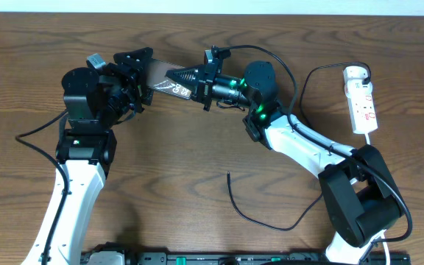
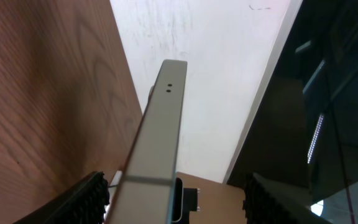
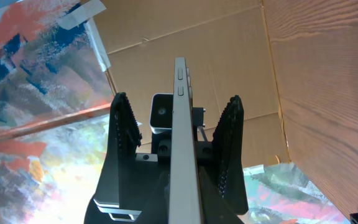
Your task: Plug charger to phone and switch on socket
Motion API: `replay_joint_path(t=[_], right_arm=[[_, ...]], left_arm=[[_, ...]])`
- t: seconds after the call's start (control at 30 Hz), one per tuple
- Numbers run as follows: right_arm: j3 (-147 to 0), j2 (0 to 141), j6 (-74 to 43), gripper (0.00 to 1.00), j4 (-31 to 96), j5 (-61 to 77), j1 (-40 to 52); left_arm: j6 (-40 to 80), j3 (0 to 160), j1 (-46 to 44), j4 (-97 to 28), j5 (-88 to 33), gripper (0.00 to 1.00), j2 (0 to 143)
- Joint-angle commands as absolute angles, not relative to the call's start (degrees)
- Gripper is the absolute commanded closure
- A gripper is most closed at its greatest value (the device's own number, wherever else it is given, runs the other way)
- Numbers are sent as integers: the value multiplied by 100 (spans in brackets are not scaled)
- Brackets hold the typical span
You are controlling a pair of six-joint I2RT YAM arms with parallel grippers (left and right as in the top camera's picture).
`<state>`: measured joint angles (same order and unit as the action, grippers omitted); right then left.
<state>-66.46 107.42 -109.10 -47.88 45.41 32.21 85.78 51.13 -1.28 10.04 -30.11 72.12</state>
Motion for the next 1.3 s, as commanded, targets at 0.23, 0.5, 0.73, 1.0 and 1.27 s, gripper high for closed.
replay_joint_path(t=[0.23,0.5,0.73,1.0,1.27], right_arm=[[-6770,10551,-10921,99,-4928,5094,3336],[-6770,10551,-10921,99,-4925,5100,3343],[-6770,10551,-10921,99,-4925,5109,3343],[-6770,10551,-10921,99,-4925,5113,3343],[-6770,10551,-10921,99,-4925,5116,3343]], left_arm=[[8604,5155,-93,998,-3114,69,7258],[8593,5155,-93,998,-3199,87,7258],[8560,5155,-93,998,-3238,92,7258],[8562,5155,-93,998,-3238,92,7258],[8562,5155,-93,998,-3238,92,7258]])
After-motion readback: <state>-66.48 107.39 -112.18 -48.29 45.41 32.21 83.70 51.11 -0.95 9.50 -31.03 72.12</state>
